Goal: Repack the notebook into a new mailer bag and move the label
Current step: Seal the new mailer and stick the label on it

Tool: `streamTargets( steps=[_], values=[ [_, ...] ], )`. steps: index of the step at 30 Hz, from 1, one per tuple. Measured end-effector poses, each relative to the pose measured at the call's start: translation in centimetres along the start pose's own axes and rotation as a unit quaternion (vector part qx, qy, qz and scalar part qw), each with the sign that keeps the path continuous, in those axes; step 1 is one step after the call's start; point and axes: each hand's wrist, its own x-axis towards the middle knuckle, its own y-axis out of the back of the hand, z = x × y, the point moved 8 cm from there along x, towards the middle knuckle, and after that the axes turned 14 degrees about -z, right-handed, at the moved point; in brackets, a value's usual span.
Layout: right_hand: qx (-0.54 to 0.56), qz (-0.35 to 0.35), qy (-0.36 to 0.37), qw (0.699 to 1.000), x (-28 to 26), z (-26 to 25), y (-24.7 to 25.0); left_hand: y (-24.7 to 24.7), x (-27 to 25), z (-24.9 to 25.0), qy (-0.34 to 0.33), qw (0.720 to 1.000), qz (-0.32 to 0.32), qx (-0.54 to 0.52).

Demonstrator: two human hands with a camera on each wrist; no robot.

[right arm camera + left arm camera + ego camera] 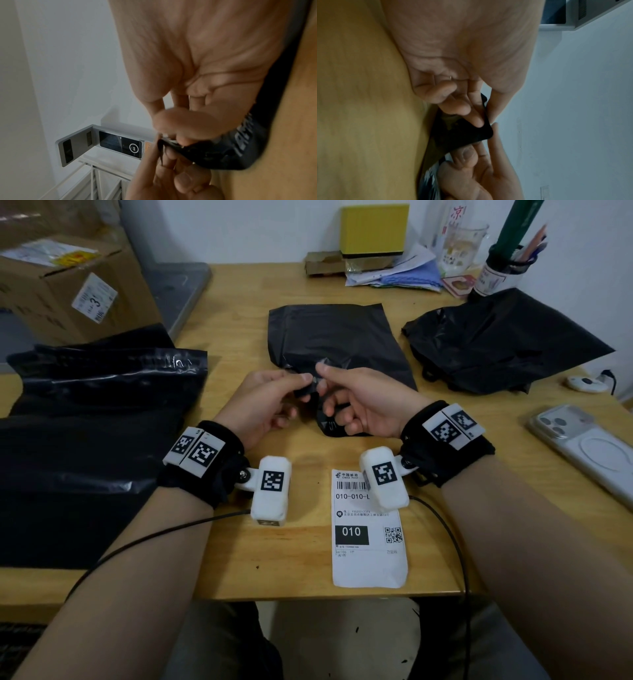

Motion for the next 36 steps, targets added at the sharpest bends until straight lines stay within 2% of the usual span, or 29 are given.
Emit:
streamTargets(
  steps=[8, 12, 17, 22, 29, 36],
  values=[
    [0.014, 0.021, 0.018, 1.000, -0.1, 0.0, 0.9, 1.0, -0.5, -0.3, 0.017, 1.000, 0.023, 0.000],
    [0.031, 0.021, 0.002, 0.999, -0.2, 0.4, 1.1, 1.9, -1.1, -1.1, 0.040, 0.999, 0.036, 0.000],
    [0.069, 0.030, -0.010, 0.997, -0.9, 0.7, 1.7, 2.1, -1.6, -1.4, 0.028, 0.998, 0.055, -0.021],
    [0.115, 0.059, 0.023, 0.991, -1.8, 0.7, 3.0, 2.9, -2.4, -1.8, 0.003, 0.992, 0.097, -0.082],
    [0.166, 0.105, 0.056, 0.979, -3.3, 1.2, 4.6, 2.8, -4.0, -2.4, -0.023, 0.984, 0.109, -0.137],
    [0.216, 0.141, 0.096, 0.961, -5.4, 2.0, 6.0, 3.1, -5.0, -2.3, -0.050, 0.968, 0.164, -0.184]
  ],
)
